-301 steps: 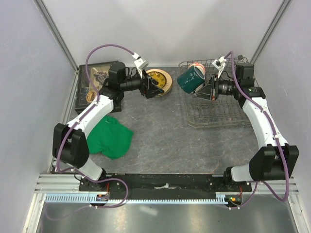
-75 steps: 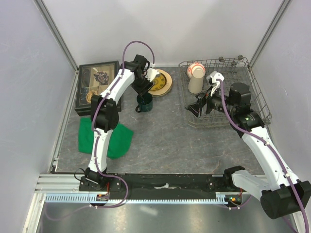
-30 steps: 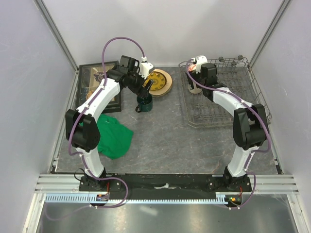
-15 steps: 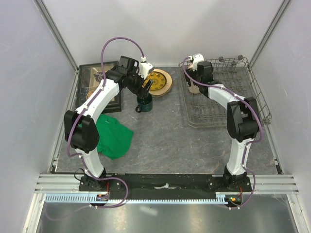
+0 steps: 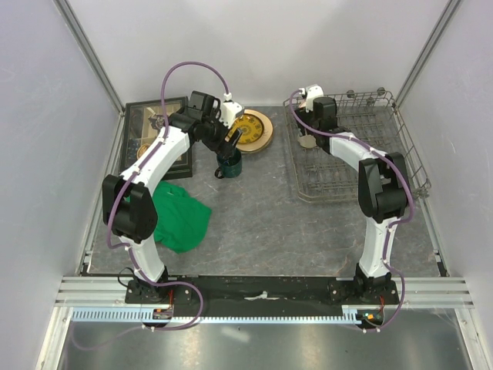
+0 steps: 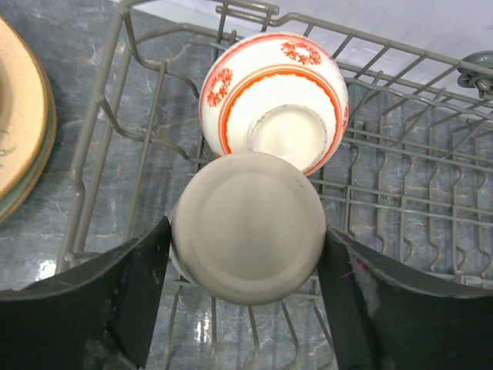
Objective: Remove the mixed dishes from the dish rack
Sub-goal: Pick up the cup from the dish rack.
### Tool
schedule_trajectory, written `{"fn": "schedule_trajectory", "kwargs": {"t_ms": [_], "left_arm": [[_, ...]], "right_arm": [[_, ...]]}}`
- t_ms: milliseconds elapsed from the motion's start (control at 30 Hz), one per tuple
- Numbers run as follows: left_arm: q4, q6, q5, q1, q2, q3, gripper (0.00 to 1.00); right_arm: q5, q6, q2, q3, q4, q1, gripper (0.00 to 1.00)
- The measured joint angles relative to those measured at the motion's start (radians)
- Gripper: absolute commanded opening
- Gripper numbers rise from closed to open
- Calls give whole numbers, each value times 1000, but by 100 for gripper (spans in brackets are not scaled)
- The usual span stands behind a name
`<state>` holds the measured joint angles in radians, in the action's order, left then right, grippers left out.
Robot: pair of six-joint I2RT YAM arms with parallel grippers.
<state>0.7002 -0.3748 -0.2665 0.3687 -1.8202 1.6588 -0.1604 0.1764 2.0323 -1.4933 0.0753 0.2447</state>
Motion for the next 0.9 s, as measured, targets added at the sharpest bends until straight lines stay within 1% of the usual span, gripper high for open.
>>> {"fn": "schedule_trajectory", "kwargs": {"t_ms": [133,300,500,600,900], "left_arm": [[0,0,0,0,0,-6,85],[0,0,-1,0,6,-15,85],[-1,0,-5,0,23,-21,85],[-9,0,-6,0,48,-36,85],[-53,9,-45,0,115,-68,85]], "right_arm": [[7,-7,0,-1,11,-1,62],[13,-5,-2,-1,12,0,53],[18,-5,-36,-1,-37,-1,49],[23,-7,-76,0,-58,-1,49],[52,-23,-271,0,-108,-1,46]]}}
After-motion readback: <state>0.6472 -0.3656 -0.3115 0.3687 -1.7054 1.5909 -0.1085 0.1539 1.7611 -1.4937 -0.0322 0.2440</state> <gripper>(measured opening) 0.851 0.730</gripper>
